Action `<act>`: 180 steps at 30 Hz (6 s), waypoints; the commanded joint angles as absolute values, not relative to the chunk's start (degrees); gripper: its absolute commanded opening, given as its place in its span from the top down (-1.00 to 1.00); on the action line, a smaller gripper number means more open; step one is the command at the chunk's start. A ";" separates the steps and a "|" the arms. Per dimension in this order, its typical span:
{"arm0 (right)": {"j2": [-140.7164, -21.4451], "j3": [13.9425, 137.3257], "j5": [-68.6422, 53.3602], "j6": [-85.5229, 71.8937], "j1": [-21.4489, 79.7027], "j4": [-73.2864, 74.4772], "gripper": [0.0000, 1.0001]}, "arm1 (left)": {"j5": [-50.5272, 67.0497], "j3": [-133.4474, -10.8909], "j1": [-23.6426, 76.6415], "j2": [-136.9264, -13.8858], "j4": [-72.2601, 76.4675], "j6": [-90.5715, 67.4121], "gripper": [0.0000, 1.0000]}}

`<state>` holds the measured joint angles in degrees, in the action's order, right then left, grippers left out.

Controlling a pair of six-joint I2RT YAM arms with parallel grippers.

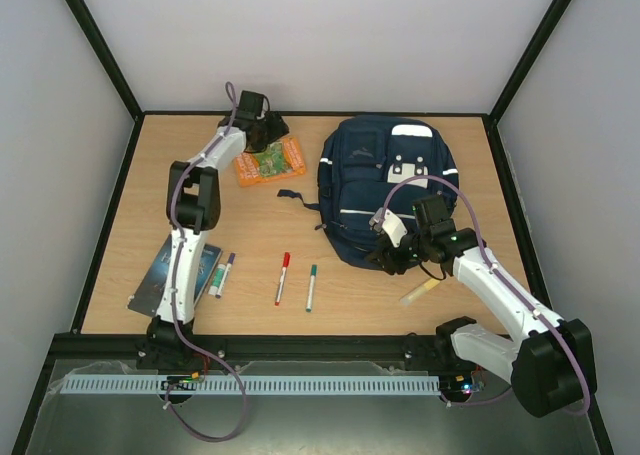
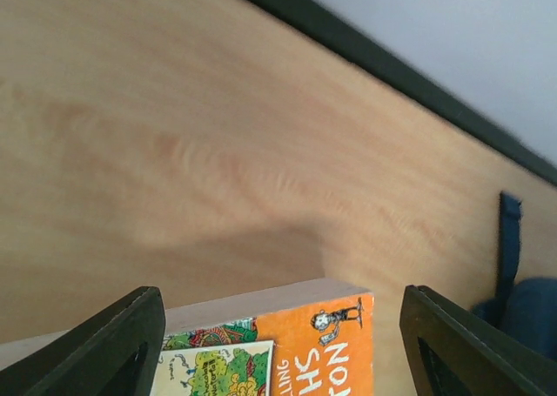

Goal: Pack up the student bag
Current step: Adjust the book at the center of the board, then pick up the book from the center of the board.

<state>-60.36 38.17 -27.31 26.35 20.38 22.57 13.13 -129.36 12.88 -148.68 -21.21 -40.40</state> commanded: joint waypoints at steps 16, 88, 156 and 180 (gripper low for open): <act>-58.74 38.70 -31.64 25.83 20.74 24.34 -0.10 | 6.91 -89.66 14.66 -123.15 -23.97 -33.06 -0.57; -119.91 88.38 -23.37 -3.82 49.48 21.61 -0.21 | 10.10 -93.57 12.44 -123.97 -27.10 -33.25 -0.54; -136.32 93.37 -21.58 -19.33 33.31 22.22 0.69 | 21.09 -49.10 11.85 -94.34 -9.65 -40.65 -0.65; -140.22 84.68 -24.31 -27.15 31.73 17.98 0.79 | 24.33 -48.90 12.57 -104.66 -2.79 -51.98 -0.72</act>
